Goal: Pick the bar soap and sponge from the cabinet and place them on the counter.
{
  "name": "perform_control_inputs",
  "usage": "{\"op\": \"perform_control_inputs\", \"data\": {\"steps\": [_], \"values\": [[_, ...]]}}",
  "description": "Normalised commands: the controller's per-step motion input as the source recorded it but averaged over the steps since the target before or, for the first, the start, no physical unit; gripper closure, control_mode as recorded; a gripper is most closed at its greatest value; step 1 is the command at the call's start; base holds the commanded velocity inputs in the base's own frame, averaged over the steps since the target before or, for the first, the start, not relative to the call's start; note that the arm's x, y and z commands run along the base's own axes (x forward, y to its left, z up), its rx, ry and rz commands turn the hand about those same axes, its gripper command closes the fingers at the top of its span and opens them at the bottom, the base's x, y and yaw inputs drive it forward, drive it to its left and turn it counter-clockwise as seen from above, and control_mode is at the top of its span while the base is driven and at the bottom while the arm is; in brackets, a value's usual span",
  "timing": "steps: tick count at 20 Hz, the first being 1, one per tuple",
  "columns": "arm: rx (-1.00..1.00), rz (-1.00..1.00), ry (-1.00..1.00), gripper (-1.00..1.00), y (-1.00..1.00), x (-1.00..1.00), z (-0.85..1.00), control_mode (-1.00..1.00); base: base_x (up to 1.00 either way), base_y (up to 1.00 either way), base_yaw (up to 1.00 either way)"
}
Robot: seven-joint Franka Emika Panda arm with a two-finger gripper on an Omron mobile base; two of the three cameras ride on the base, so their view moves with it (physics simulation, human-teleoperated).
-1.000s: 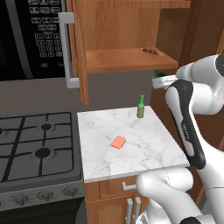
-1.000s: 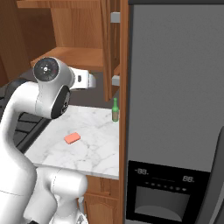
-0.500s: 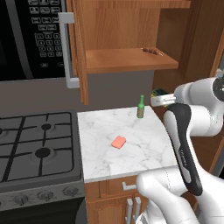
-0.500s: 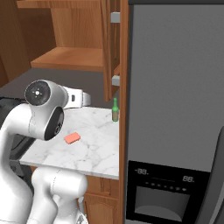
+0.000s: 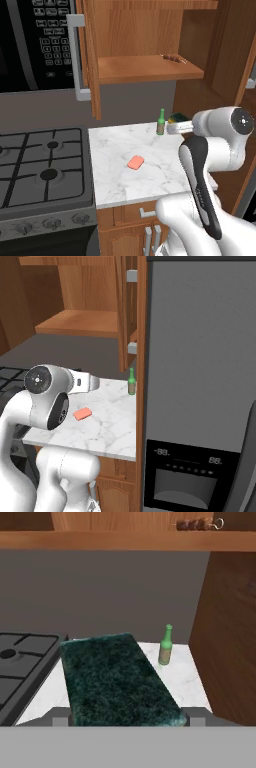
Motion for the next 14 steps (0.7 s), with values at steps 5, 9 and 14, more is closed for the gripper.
{"op": "perform_control_inputs", "data": {"steps": [5,9,14], "values": [[0.00,-0.02,0.00,1.00,0.03,0.00,-0.22,-1.00,0.00,0.00,0.00],[0.00,-0.02,0.00,1.00,0.00,0.00,-0.21,-1.00,0.00,0.00,0.00],[0.00,-0.02,0.00,1.00,0.00,0.00,-0.38,-1.00,0.00,0.00,0.00]]}}
